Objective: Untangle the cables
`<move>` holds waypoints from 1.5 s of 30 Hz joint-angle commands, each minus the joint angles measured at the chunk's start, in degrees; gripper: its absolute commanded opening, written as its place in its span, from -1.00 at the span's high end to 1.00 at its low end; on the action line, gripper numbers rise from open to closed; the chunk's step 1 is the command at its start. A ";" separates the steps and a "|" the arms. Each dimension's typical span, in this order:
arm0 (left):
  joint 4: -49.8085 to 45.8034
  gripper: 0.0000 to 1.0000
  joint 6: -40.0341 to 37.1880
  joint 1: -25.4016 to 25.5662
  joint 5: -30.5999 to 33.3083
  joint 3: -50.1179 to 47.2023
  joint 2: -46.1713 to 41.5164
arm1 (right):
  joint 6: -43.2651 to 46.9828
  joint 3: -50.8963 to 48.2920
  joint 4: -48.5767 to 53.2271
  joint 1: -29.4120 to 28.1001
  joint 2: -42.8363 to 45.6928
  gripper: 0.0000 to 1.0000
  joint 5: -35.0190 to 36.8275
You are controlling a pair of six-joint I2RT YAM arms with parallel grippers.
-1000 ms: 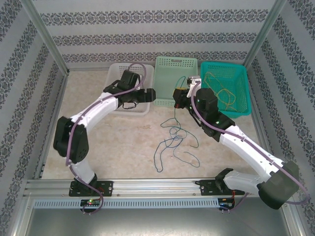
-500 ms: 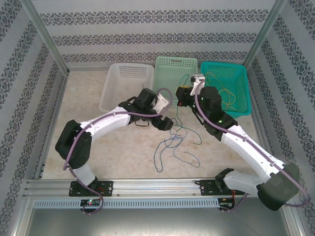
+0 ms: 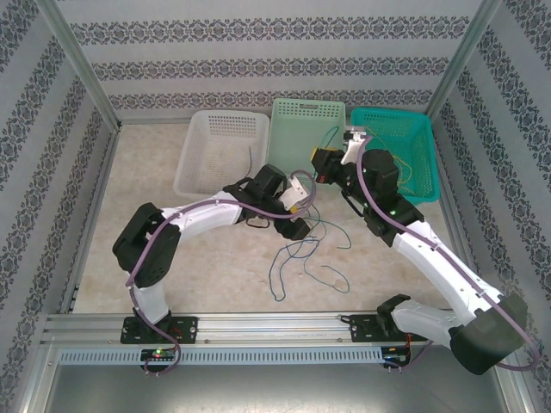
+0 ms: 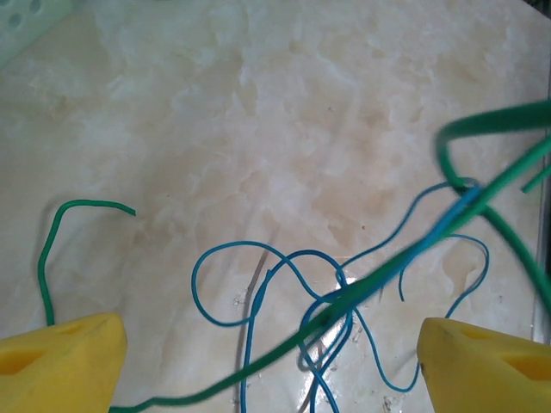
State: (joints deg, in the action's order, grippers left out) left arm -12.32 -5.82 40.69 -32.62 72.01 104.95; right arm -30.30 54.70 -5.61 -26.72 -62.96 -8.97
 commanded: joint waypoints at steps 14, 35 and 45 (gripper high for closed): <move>5.95 0.98 1.25 0.81 3.57 -3.67 -7.74 | 18.34 1.77 16.25 -1.67 0.54 1.00 18.59; 4.03 1.00 0.90 0.71 0.50 -9.76 -13.54 | 9.65 8.42 -5.85 6.09 -10.90 1.00 31.87; 4.84 0.99 3.38 0.54 8.67 -12.88 -16.14 | 9.25 22.03 -10.57 7.26 -28.38 1.00 29.57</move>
State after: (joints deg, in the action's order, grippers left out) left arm -8.49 -3.77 40.91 -27.49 60.25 90.70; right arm -20.03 73.21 -13.74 -20.34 -87.11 21.56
